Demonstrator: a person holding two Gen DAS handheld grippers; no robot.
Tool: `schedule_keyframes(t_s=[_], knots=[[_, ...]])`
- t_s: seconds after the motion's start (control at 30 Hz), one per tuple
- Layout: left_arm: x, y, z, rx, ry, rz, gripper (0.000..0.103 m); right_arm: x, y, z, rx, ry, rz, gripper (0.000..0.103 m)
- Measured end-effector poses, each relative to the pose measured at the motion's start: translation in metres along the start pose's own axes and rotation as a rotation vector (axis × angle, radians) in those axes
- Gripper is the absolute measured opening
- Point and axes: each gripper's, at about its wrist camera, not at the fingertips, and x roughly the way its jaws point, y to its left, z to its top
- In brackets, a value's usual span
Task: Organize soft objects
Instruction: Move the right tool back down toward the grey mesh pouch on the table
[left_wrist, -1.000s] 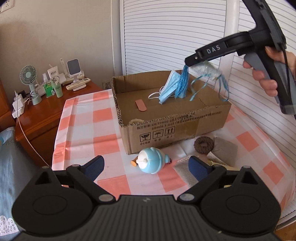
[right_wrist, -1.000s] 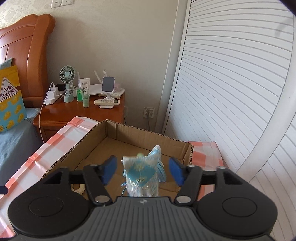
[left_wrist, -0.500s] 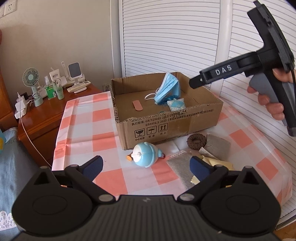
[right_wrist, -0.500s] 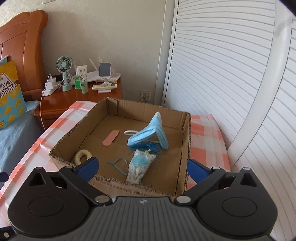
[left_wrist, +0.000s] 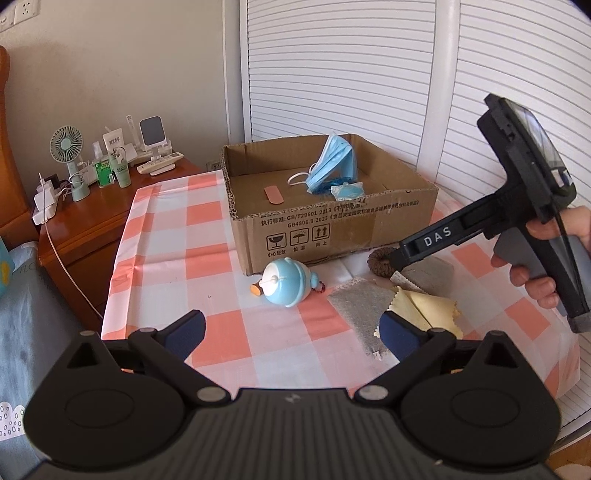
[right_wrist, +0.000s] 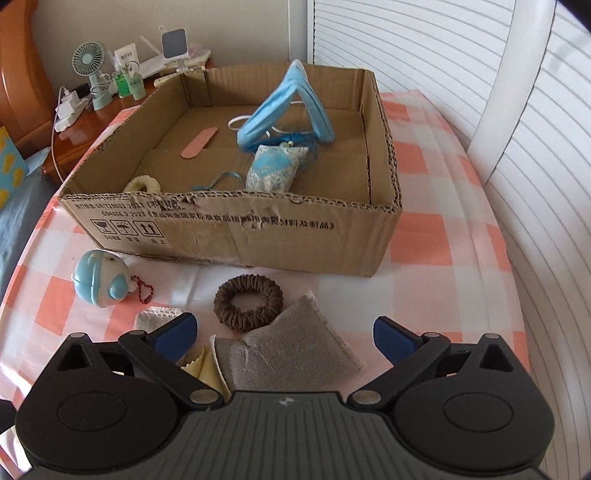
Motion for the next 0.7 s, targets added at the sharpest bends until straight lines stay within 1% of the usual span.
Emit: schedule_keyframes(t_s=[0.17, 0.27, 0.47, 0.57, 0.7], knots=[[-0.001, 0.001, -0.003, -0.005, 0.005, 0.002, 0.1, 0.018, 0.006, -0.005, 0.027, 0.057, -0.034, 0.103], [-0.001, 0.002, -0.004, -0.006, 0.008, 0.002, 0.1, 0.026, 0.006, -0.01, 0.034, 0.082, -0.069, 0.103], [0.001, 0.003, -0.005, -0.011, 0.016, -0.001, 0.1, 0.019, 0.005, -0.024, 0.004, 0.051, -0.078, 0.103], [0.001, 0.003, -0.006, -0.013, 0.015, -0.006, 0.1, 0.01, -0.003, -0.036, -0.013, 0.042, -0.079, 0.103], [0.004, 0.003, -0.007, -0.018, 0.02, -0.01, 0.1, 0.0, -0.015, -0.053, -0.027, 0.0, -0.083, 0.103]])
